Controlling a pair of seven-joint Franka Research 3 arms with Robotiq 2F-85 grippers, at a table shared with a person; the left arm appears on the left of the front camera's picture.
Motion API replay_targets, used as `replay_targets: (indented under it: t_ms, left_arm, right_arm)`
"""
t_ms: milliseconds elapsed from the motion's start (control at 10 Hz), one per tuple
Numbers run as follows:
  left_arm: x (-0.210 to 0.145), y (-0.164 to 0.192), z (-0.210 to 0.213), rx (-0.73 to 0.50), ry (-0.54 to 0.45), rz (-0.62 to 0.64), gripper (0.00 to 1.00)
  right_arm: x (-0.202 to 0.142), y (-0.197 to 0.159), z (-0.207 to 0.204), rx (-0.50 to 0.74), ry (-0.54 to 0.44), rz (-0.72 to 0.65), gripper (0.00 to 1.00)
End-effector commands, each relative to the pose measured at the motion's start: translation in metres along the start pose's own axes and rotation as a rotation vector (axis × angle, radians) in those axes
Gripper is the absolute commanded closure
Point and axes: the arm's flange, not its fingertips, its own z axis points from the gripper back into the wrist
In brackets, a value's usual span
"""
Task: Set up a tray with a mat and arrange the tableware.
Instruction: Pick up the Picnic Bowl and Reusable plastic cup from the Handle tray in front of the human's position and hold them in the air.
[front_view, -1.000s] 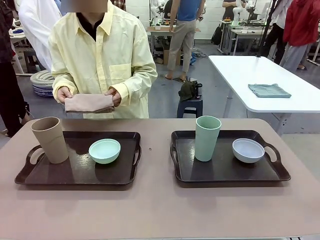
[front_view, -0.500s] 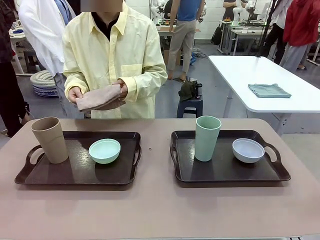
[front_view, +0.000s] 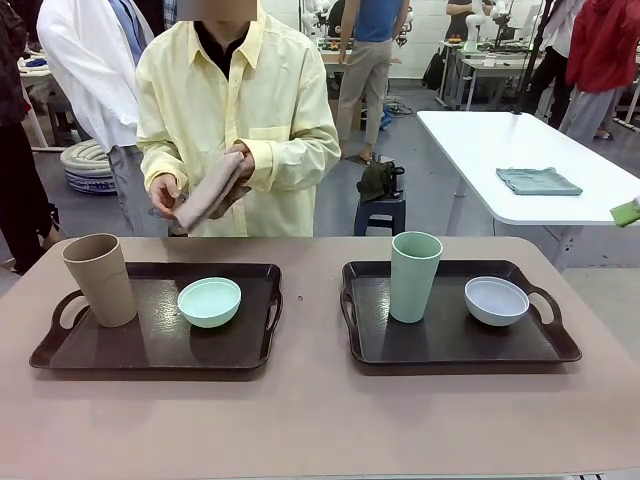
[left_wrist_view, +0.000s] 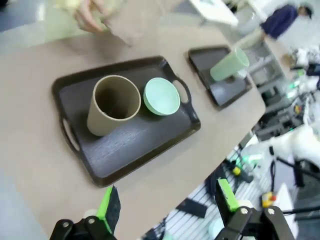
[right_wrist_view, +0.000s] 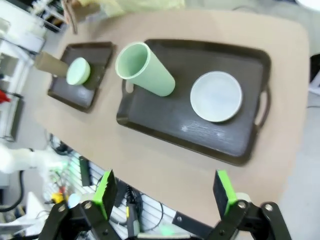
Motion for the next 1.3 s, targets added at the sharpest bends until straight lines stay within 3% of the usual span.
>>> replay_targets:
  t_ms: [0, 400, 700, 1000, 1200]
  left_arm:
    - [0.018, 0.003, -0.013, 0.053, 0.061, -0.227, 0.00]
    - [0.041, -0.005, -0.037, 0.164, 0.161, -0.482, 0.00]
    - [0.065, 0.004, -0.049, 0.194, 0.213, -0.671, 0.00]
    - [0.083, 0.019, -0.065, 0.057, 0.265, -0.648, 0.00]
    - [0.084, 0.023, -0.072, -0.074, 0.366, -0.577, 0.00]
  right_arm:
    - [0.024, 0.033, -0.031, -0.057, 0.065, 0.064, 0.00]
    - [0.047, 0.156, -0.086, -0.171, 0.205, 0.219, 0.00]
    - [0.072, 0.228, -0.133, -0.294, 0.274, 0.161, 0.00]
    - [0.090, 0.267, -0.188, -0.393, 0.309, 0.078, 0.00]
    - [0.104, 0.262, -0.211, -0.348, 0.317, -0.023, 0.00]
